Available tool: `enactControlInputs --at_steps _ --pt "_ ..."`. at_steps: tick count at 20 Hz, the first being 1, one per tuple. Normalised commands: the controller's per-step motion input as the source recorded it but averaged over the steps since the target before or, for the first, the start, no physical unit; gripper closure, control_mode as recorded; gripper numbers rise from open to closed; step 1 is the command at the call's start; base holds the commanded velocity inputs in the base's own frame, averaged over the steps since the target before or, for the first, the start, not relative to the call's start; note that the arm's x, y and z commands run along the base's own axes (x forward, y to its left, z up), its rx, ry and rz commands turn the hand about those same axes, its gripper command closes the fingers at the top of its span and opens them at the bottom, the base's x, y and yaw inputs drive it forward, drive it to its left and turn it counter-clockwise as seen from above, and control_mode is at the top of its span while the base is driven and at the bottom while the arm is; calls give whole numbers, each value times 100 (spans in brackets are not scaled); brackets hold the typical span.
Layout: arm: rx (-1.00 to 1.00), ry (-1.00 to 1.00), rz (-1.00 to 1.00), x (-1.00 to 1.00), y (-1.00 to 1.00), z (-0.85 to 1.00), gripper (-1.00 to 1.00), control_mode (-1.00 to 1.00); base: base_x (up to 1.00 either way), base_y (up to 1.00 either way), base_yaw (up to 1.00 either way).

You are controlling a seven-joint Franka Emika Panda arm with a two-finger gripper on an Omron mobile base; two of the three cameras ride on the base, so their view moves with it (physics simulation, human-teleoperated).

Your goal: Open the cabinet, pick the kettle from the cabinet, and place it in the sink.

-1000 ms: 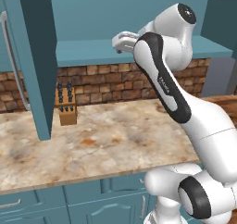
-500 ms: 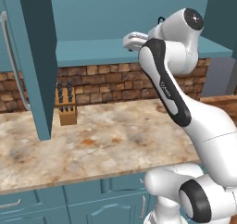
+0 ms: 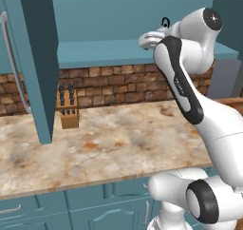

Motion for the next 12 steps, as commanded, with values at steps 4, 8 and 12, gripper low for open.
enactControlInputs --at_steps 4,8,12 --pt "-3 -3 0 14 -37 9 -100 -100 0 0 0" --pt "-3 -14 0 16 -33 7 -100 -100 0 0 0" --pt "-4 -11 0 18 -36 6 -100 -100 0 0 0"
